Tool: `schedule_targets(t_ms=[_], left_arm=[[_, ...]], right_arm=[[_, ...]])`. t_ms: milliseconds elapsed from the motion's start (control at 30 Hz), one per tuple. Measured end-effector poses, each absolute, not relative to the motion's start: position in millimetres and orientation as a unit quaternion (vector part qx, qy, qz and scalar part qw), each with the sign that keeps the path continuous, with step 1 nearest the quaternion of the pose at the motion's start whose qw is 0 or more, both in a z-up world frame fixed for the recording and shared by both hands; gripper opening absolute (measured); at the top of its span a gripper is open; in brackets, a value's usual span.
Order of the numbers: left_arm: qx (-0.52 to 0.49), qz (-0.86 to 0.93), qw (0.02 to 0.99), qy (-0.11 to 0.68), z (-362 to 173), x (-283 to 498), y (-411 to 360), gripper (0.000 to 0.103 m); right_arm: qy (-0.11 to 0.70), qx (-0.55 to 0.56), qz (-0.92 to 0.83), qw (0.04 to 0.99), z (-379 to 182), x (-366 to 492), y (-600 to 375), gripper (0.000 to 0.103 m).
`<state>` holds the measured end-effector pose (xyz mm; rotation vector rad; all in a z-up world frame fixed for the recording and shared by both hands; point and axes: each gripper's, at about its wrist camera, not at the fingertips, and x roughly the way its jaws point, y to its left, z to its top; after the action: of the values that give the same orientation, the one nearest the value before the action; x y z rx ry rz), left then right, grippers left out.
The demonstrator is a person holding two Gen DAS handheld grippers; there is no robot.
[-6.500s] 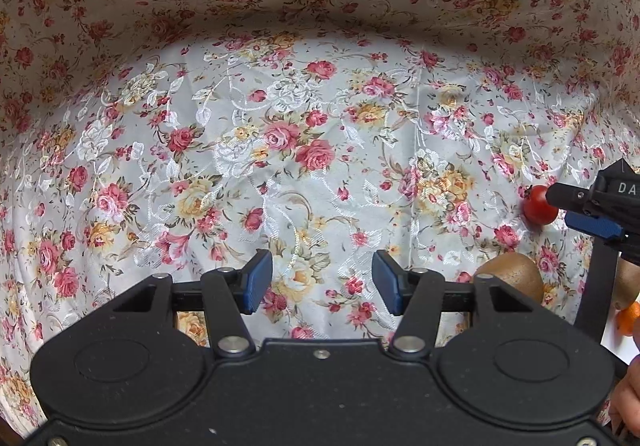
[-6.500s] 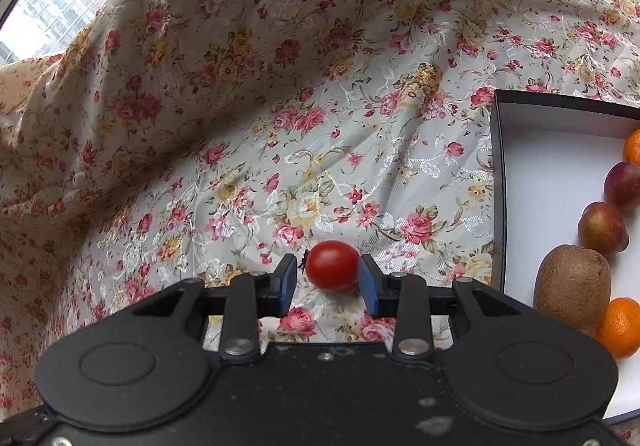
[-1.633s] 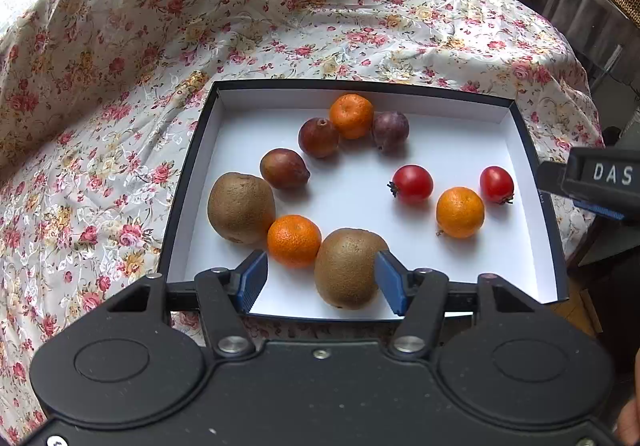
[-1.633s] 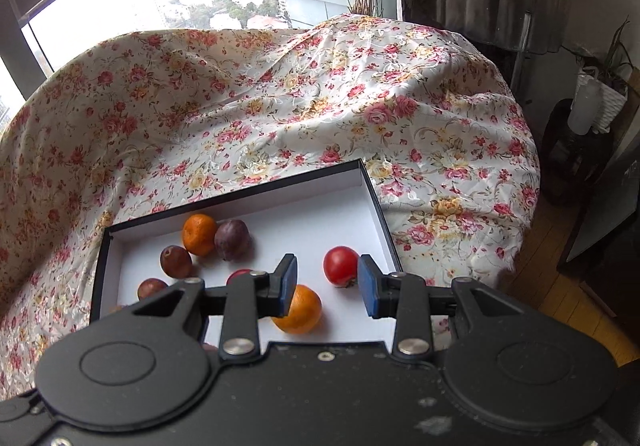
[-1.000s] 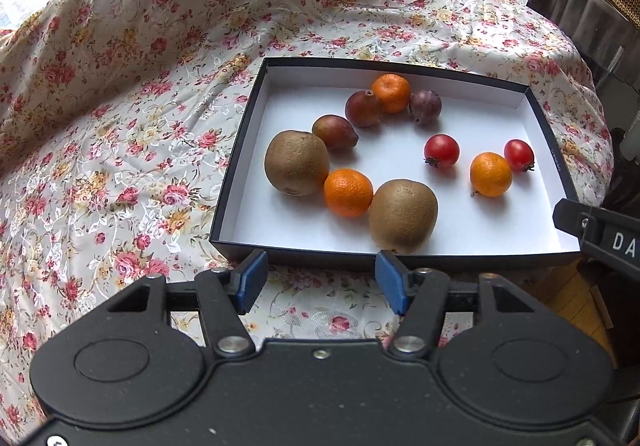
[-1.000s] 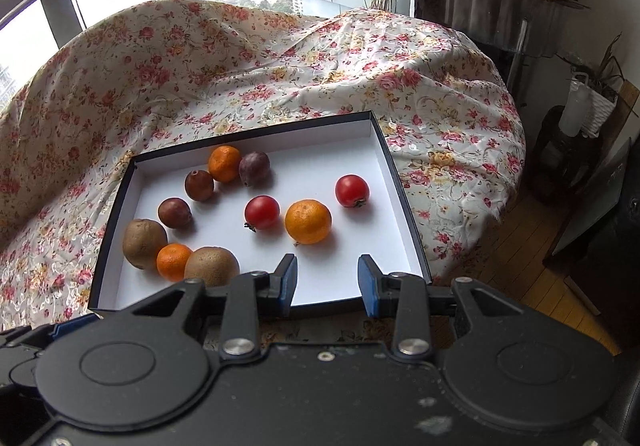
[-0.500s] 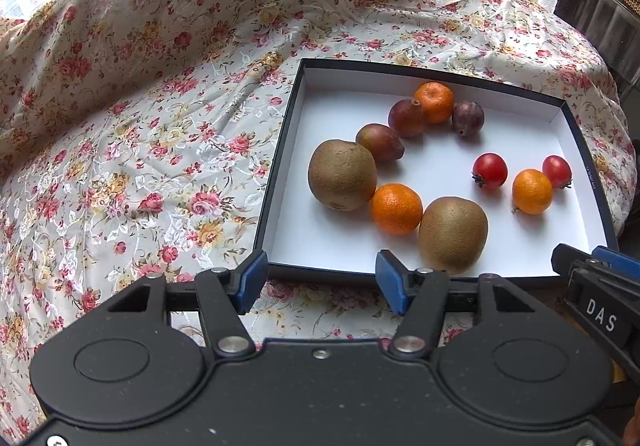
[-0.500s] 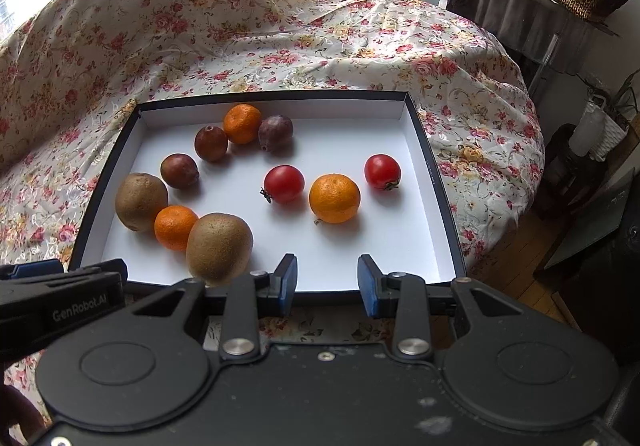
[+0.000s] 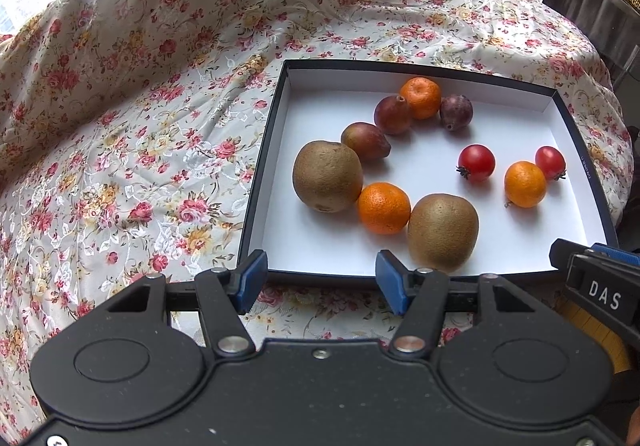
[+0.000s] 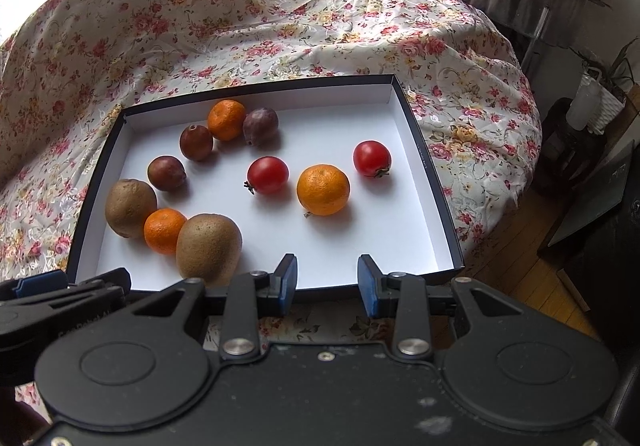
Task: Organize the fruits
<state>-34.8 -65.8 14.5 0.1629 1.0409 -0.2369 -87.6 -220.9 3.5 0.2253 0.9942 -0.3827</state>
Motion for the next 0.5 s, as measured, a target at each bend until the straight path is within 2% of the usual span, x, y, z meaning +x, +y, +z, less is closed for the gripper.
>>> schedule_targets(t_ms=[500], left_arm=[[0.076, -0.120, 0.858, 0.493, 17.9, -36.5, -65.5, 0.064]], right_arm=[[0.473, 0.098, -0.187, 0.855, 3.3, -86.7, -213.9, 0.037]])
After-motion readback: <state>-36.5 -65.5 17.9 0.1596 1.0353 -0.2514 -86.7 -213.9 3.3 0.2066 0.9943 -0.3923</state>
